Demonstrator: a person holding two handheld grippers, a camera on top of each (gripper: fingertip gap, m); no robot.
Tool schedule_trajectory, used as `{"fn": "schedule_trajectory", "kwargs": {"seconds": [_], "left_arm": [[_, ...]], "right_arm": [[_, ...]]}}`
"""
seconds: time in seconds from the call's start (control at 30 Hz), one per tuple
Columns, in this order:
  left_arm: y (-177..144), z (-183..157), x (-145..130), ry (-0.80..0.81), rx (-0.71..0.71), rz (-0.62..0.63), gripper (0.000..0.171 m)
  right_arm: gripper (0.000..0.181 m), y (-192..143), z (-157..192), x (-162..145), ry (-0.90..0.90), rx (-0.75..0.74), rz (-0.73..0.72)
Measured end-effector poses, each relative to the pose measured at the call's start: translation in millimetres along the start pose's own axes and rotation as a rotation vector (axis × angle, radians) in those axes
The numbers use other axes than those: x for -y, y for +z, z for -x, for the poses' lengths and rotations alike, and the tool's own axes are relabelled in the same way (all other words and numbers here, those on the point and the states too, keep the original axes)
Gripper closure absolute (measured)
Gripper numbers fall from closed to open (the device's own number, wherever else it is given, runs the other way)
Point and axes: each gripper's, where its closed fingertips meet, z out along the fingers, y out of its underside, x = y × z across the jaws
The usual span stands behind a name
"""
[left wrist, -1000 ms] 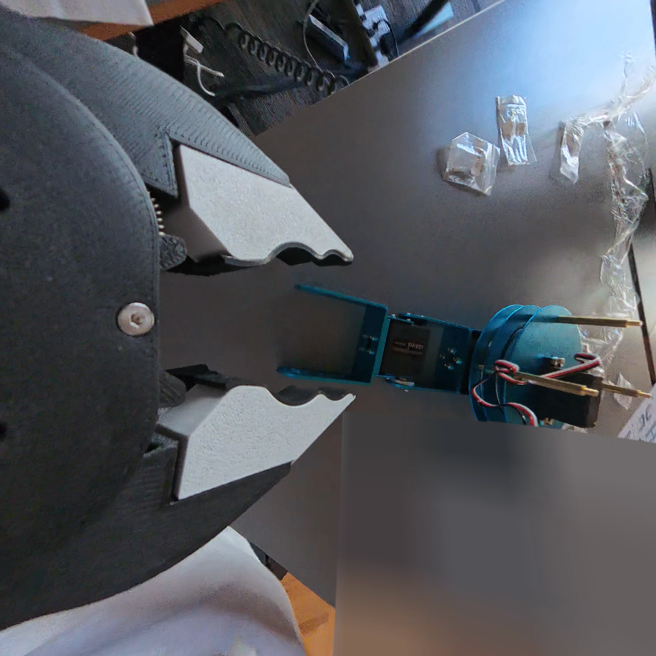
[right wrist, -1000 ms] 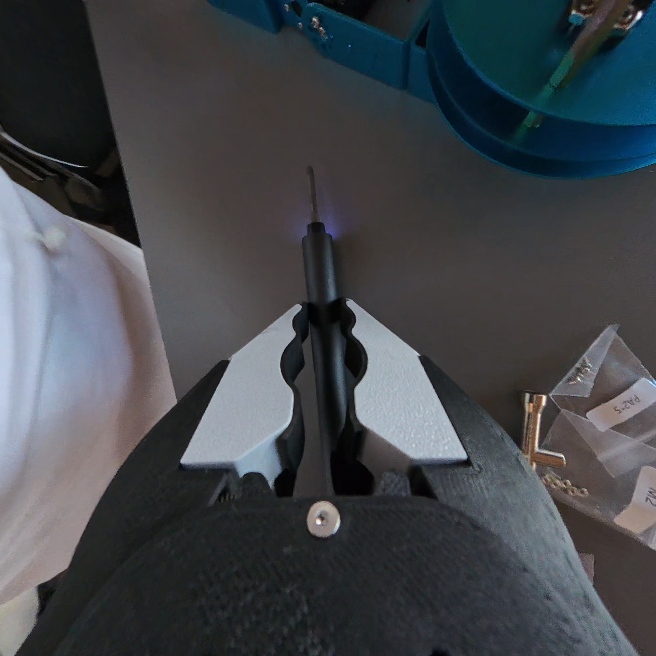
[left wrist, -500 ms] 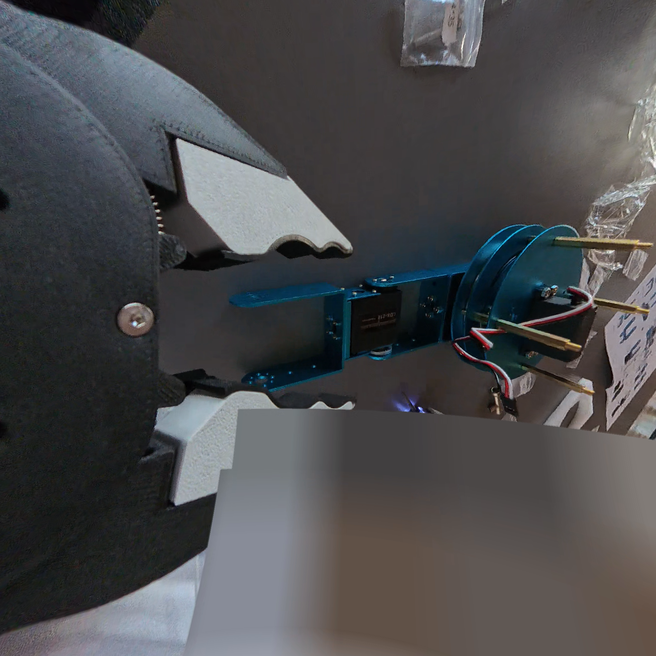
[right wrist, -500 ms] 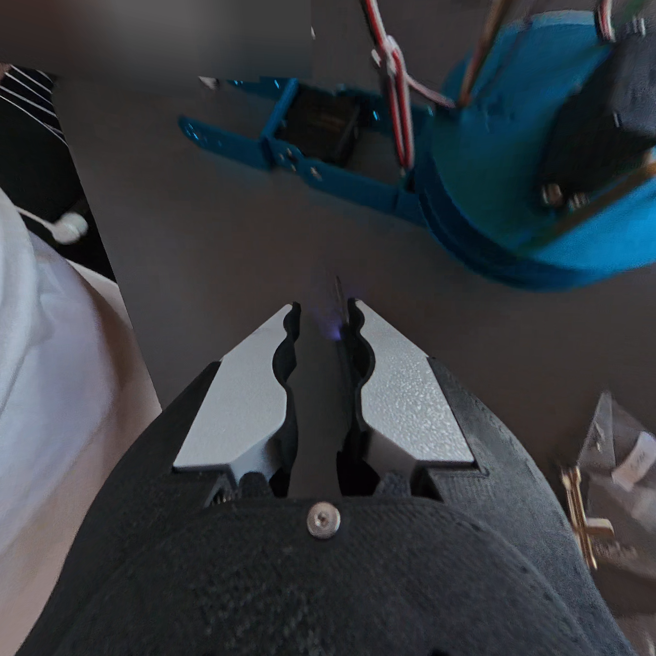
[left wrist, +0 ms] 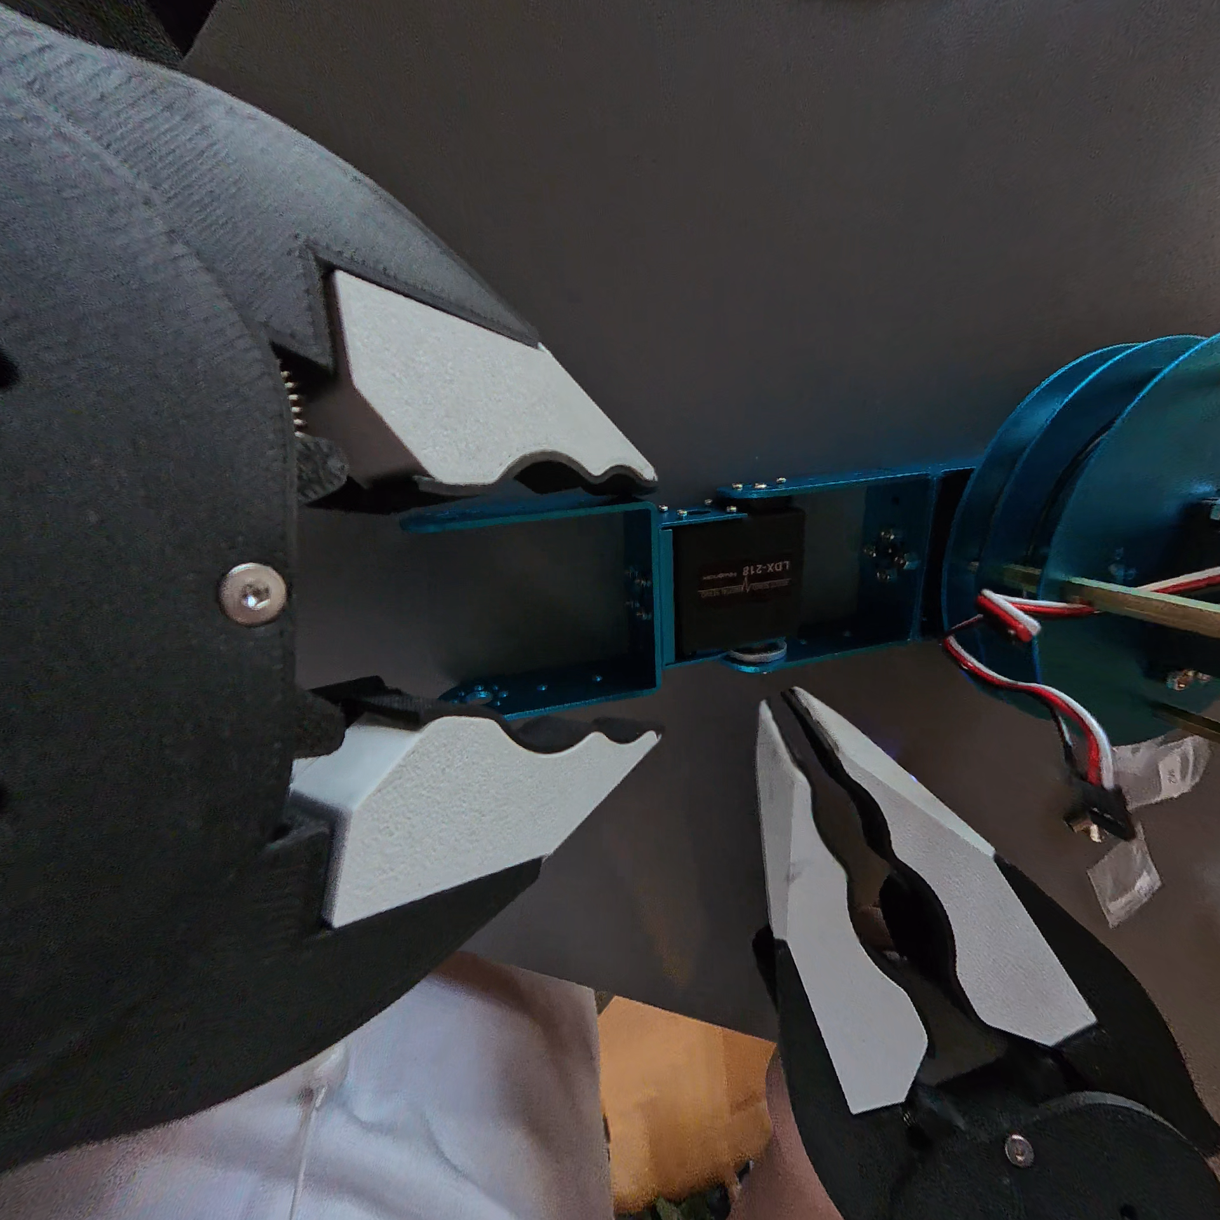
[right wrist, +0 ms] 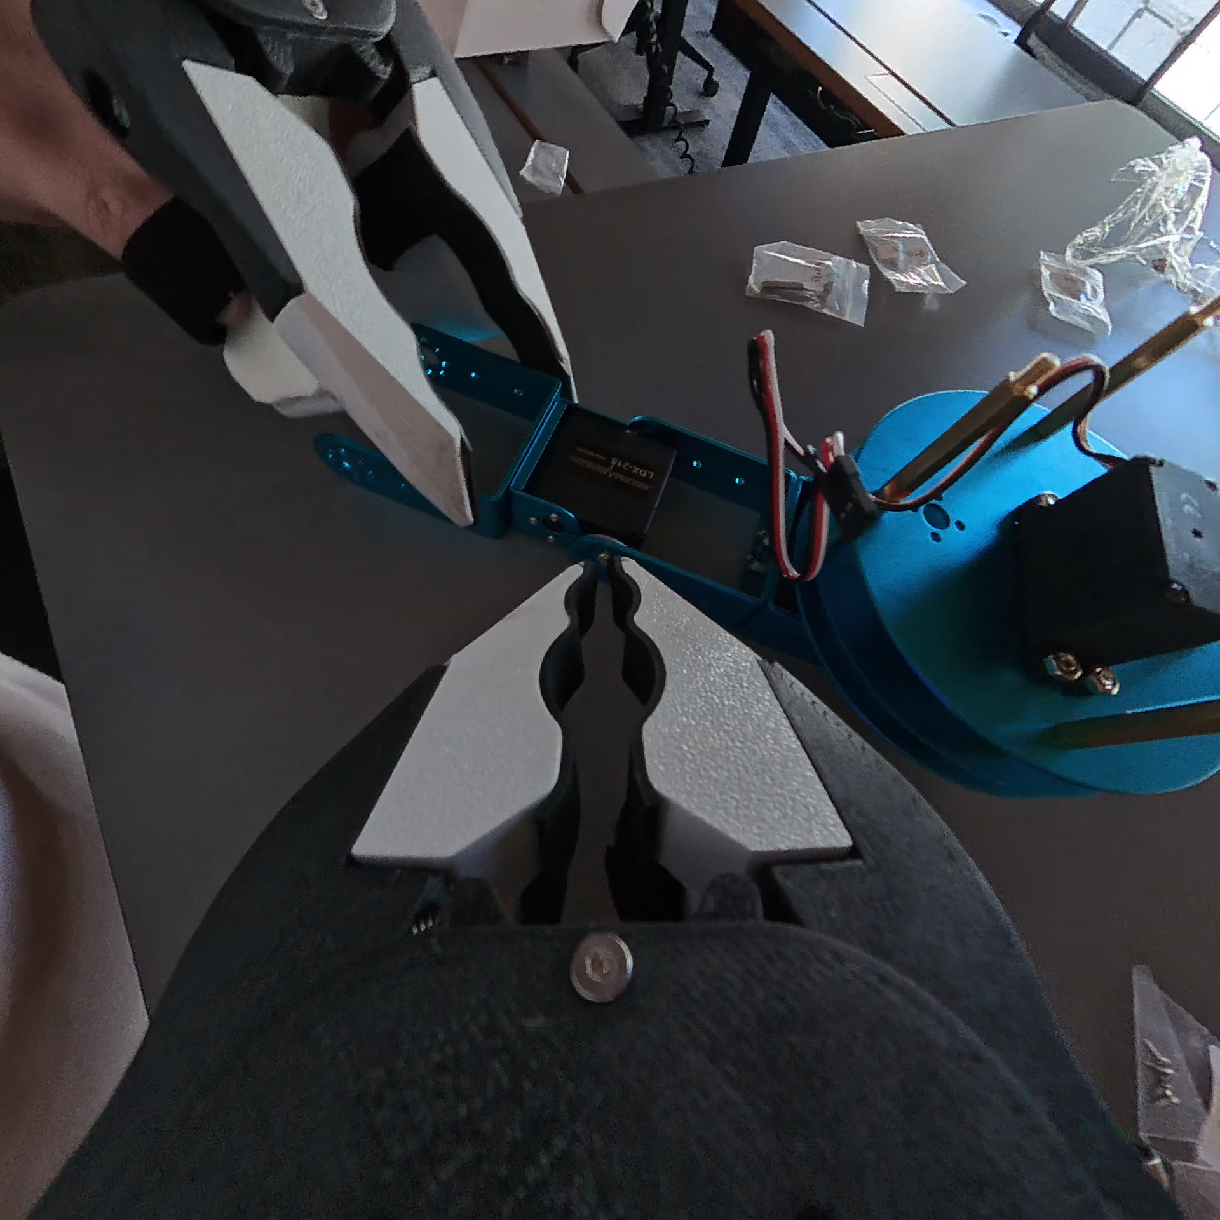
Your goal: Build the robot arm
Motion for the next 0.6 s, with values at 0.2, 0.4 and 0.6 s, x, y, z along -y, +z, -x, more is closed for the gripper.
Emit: {"fn": "schedule_trajectory", "kwargs": {"seconds": [0.2,0.4,0.6], "left_arm": [[1.3,0.7,-2.8,0.01,0.02,0.039,0.11],[1.3,-1.1,-3.3,-0.002,-0.009,0.043,0.11],[2.5,-2.0,-3.5,0.006,0.008,0.059,0.109]], "right_arm": [[0.18,3.0,-2.4,-0.7,0.039,-0.028,-0.024],[0.18,3.5,-2.4,-3.1,0.048,-0.048,-0.016],[0.18,2.7,-2.7,-3.1,0.079,-0.058,-0.018]]}}
